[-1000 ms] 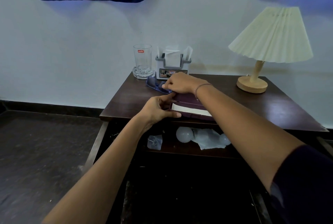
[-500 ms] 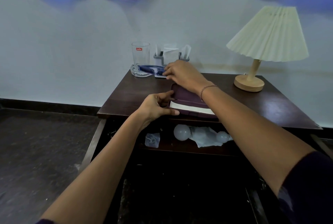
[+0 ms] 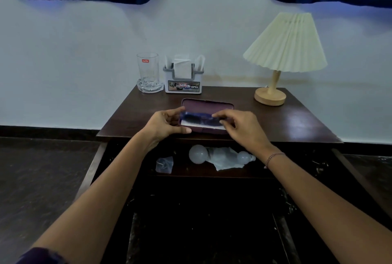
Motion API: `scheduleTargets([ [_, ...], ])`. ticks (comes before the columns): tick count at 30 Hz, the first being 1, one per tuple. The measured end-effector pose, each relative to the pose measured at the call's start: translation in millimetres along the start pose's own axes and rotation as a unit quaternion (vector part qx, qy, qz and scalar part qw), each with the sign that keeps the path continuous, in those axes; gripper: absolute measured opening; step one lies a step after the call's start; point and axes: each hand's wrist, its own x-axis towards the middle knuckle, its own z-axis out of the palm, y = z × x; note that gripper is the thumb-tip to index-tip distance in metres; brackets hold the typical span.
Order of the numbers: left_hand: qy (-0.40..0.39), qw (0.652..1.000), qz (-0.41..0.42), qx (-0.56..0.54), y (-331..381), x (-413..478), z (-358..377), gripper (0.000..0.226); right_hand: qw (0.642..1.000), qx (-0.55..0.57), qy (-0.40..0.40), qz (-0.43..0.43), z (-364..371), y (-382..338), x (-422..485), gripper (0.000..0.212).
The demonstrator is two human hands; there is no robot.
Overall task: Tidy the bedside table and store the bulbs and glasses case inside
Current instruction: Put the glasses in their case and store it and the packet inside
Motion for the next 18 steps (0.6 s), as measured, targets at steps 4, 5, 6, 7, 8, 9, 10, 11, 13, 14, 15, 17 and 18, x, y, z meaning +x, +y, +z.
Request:
scheduleTargets([
  [4,0.008,1.000,0.001,0.002,0.4,2.4,-0.8,0.078,0.998,0.021,0.054,0.000,14.0,4.0,-11.9,0.027],
  [5,0.009,1.000,0.001,0.005,-0.4,2.8,-1.4,0.078,0.998,0.024,0.055,-0.006,17.4,4.5,-14.8,0.027],
  [6,0.009,1.000,0.001,0.007,-1.0,2.9,-1.6,0.078,0.998,0.021,0.055,-0.012,20.4,5.6,-17.9,0.028],
  [7,0.009,1.000,0.002,0.009,-1.2,2.7,-1.3,0.078,0.998,0.013,0.057,-0.020,22.5,6.9,-20.2,0.028],
  [8,0.010,1.000,0.003,0.011,-1.3,2.5,-0.9,0.078,0.998,0.004,0.059,-0.026,23.7,8.3,-21.3,0.028],
  [9,0.011,1.000,0.002,0.011,-1.5,2.7,0.1,0.078,0.998,-0.006,0.061,-0.031,24.2,9.6,-21.6,0.027],
  [10,0.013,1.000,0.001,0.011,-1.8,2.4,0.8,0.078,0.997,-0.015,0.061,-0.036,24.4,10.7,-21.9,0.026],
  [11,0.015,1.000,0.001,0.013,-1.5,1.8,1.8,0.078,0.997,-0.022,0.061,-0.041,24.2,11.9,-22.1,0.025],
  [13,0.018,1.000,0.001,0.016,0.0,0.4,3.5,0.079,0.996,-0.031,0.066,-0.047,23.8,14.6,-22.8,0.021],
  [14,0.019,1.000,0.002,0.013,0.6,0.5,4.4,0.079,0.996,-0.035,0.072,-0.050,23.9,16.3,-22.9,0.020],
  [15,0.020,1.000,0.004,0.010,1.0,0.8,5.1,0.079,0.995,-0.038,0.079,-0.051,24.0,18.0,-22.5,0.020],
  [17,0.020,1.000,0.011,0.006,1.2,0.6,5.3,0.078,0.993,-0.046,0.093,-0.048,25.2,19.6,-21.7,0.028],
  [18,0.017,1.000,0.014,0.005,1.0,0.1,5.0,0.078,0.993,-0.048,0.098,-0.044,26.1,19.3,-21.8,0.034],
])
